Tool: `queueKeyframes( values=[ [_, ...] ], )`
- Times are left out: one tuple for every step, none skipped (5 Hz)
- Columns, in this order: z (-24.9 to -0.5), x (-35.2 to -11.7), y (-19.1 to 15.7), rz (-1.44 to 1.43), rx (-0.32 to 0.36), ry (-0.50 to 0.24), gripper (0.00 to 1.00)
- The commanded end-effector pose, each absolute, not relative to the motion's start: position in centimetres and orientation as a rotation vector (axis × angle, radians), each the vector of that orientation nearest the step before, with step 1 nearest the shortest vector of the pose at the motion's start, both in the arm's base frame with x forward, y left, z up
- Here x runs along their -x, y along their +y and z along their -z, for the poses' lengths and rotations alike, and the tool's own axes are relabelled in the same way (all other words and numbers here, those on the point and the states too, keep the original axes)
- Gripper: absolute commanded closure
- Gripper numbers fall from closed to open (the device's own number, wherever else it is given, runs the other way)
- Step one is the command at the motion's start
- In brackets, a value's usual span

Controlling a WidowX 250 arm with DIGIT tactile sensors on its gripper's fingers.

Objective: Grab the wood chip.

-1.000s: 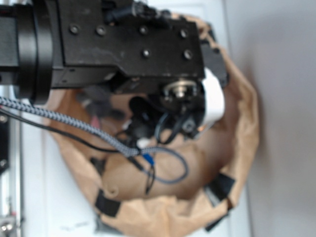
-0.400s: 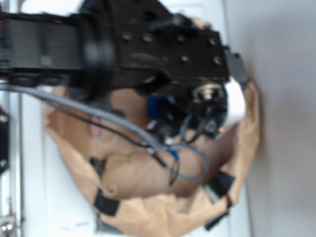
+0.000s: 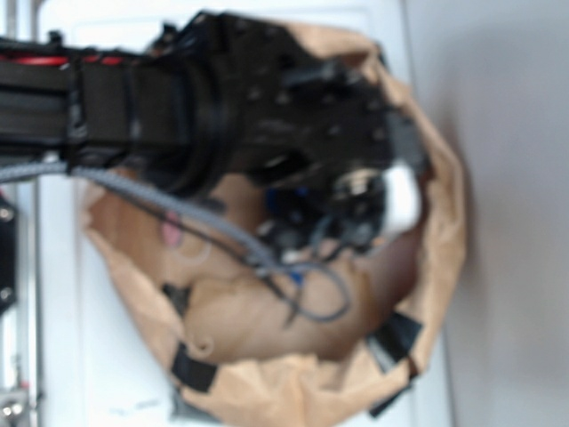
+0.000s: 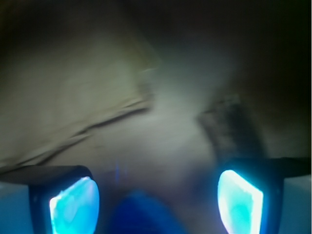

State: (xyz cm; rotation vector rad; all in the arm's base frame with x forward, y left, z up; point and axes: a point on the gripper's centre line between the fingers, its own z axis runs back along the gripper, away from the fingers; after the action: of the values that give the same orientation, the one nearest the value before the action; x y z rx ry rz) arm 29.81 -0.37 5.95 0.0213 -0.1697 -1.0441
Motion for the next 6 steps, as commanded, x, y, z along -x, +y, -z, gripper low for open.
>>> queueKeyframes(
  values=[
    [-6.1, -30.1, -2.0, 1.126, -0.083, -0.216, 0.00],
    [-5.3, -31.9, -1.2, 1.079, -0.086, -0.186, 0.00],
    [-5.2, -32.9, 0.0, 1.039, -0.105, -0.190, 0.00],
    [-5.4, -33.7, 0.9, 1.012, -0.126, -0.218, 0.00],
    [-4.0, -34.0, 0.1, 1.026, -0.123, -0.171, 0.00],
    [-2.7, -34.2, -1.1, 1.055, -0.134, -0.120, 0.00]
  ],
)
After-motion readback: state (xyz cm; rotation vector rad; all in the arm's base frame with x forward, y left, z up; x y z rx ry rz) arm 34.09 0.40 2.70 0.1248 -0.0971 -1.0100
